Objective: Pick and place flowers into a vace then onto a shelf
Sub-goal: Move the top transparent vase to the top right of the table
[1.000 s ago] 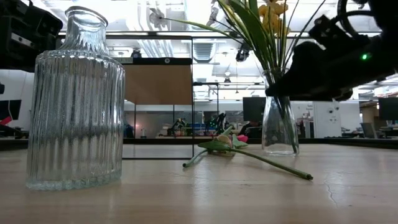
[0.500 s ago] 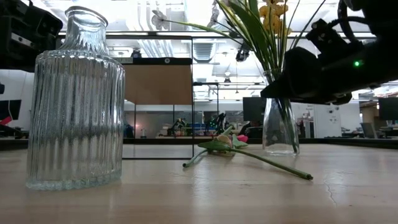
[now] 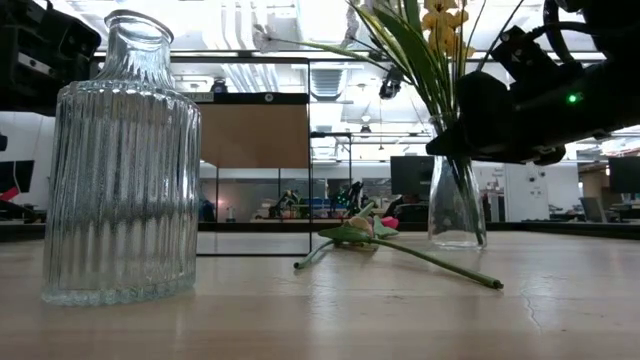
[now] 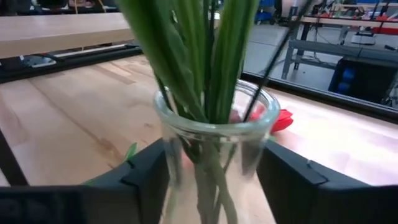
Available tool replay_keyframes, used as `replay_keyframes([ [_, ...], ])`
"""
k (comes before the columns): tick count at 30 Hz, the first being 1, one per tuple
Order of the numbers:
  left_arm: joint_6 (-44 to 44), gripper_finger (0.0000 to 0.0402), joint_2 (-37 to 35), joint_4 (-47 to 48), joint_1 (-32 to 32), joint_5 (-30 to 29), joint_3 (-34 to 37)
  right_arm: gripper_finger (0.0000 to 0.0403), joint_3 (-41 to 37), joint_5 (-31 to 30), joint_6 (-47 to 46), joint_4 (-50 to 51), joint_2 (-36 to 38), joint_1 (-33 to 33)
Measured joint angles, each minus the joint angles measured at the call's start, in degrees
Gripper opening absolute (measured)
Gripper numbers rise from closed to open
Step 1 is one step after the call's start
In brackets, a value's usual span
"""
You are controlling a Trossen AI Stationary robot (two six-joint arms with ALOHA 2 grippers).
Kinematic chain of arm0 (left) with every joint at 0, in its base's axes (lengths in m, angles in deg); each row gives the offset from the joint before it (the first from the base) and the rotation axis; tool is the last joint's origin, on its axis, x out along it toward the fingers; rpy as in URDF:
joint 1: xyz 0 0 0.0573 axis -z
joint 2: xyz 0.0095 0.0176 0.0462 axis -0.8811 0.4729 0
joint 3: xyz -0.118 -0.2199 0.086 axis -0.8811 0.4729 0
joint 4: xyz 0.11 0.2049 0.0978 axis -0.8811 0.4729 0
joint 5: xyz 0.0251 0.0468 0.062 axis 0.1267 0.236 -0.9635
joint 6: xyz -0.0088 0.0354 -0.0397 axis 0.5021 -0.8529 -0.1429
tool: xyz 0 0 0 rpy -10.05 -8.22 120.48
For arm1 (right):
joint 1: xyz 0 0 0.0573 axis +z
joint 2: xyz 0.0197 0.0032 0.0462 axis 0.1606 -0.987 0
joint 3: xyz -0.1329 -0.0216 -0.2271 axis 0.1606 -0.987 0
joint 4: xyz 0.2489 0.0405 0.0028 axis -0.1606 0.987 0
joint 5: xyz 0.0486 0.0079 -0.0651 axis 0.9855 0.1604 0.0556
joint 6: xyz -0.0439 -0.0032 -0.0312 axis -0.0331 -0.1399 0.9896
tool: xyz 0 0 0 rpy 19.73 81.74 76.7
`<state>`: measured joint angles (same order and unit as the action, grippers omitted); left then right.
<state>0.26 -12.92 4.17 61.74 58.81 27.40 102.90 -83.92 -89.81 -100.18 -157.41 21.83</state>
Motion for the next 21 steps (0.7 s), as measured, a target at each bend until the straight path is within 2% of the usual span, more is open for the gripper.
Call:
replay_keyframes([
  [5,0.0,0.0000,0.0,0.0,0.0,0.0,0.0,0.0168,-0.2,-2.9,-0.1,0.2,0.0,-0.1],
  [10,0.0,0.0000,0.0,0.0,0.0,0.0,0.0,0.0166,-0.7,-6.6,-0.2,0.1,0.0,-1.1],
  [15,0.0,0.0000,0.0,0.0,0.0,0.0,0.0,0.0181,-0.9,-6.7,-0.8,0.1,0.0,-4.7],
  [21,0.0,0.0000,0.0,0.0,0.0,0.0,0.0,0.0170,-1.4,-6.7,-0.8,0.2,0.3,-10.9],
])
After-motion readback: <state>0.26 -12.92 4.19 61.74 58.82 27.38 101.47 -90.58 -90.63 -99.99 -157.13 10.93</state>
